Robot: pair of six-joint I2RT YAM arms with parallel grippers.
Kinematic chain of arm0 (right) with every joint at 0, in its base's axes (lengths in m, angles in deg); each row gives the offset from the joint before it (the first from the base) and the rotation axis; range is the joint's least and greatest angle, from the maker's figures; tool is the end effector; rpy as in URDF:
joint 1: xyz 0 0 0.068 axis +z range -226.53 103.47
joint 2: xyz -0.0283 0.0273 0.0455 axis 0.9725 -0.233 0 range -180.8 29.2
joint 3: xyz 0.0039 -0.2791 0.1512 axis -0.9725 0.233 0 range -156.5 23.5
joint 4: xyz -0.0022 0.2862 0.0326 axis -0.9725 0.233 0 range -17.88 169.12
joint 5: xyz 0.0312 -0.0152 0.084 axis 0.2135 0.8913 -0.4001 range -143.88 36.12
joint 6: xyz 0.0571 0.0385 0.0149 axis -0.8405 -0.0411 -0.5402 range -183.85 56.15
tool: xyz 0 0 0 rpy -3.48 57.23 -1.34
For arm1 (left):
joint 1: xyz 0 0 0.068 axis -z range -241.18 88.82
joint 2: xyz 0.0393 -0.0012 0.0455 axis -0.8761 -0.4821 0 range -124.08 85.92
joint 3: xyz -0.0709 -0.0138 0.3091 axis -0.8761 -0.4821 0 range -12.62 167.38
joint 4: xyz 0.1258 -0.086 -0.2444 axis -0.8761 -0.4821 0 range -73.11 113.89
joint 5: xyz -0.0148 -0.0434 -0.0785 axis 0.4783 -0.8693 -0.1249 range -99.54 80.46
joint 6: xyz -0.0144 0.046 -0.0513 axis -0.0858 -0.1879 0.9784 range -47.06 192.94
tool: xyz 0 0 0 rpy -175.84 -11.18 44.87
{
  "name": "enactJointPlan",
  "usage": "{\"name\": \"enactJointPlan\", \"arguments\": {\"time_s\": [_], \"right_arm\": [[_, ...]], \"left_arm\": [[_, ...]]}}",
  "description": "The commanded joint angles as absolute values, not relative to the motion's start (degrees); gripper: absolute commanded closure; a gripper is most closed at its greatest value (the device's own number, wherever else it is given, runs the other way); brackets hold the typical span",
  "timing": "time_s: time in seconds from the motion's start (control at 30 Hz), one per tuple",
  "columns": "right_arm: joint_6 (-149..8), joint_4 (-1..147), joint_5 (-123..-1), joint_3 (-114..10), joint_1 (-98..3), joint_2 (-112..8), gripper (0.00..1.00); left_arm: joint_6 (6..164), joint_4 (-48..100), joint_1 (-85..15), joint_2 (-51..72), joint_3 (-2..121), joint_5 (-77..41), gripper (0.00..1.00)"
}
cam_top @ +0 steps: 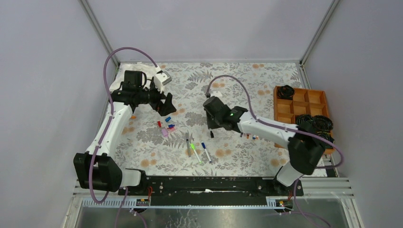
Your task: Open the pen caps
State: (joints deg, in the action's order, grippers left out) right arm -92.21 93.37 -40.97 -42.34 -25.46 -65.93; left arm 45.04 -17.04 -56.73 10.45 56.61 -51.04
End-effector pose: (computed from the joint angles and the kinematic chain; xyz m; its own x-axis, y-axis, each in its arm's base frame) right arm 0.2601 0.3015 0.2403 -0.7447 -0.1851 -0.6413 -0.3582 0.9215 0.1500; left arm 0.2961 -0.0613 0.3575 -0.4086 0.3834 -0.8282 0.7904 0.6024 -0.1110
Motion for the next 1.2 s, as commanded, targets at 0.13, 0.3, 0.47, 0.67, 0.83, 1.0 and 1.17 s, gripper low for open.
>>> {"name": "enactJointPlan", "arguments": {"time_s": [0.13, 0.3, 0.47, 0.67, 0.83, 1.0, 1.17], "right_arm": [[-100.6, 81.1, -33.4, -48.2, -24.1, -56.1, 1.0], [-103.2, 78.6, -31.0, -52.1, -22.4, -58.2, 1.0], [-105.0, 76.6, -30.6, -54.0, -21.9, -60.0, 1.0], [-106.5, 75.1, -30.7, -54.0, -21.8, -60.6, 1.0], [-107.6, 74.5, -30.4, -52.8, -21.8, -60.0, 1.0], [-109.0, 73.8, -30.4, -52.3, -21.8, -60.5, 1.0], [-109.9, 73.9, -30.3, -51.9, -21.8, -61.0, 1.0]], "left_arm": [[52.5, -14.0, -57.0, 9.3, 53.4, -65.1, 0.02], [55.3, -11.4, -54.6, 9.9, 51.0, -68.9, 0.02], [57.8, -8.5, -51.0, 10.4, 50.1, -68.2, 0.02], [59.8, -5.8, -48.0, 8.5, 50.0, -66.9, 0.03], [61.7, -3.0, -47.8, 6.9, 49.7, -65.9, 0.14], [64.2, -0.9, -47.7, 4.7, 50.1, -66.5, 0.27], [64.4, -1.0, -47.6, 3.5, 50.8, -68.5, 0.42]]}}
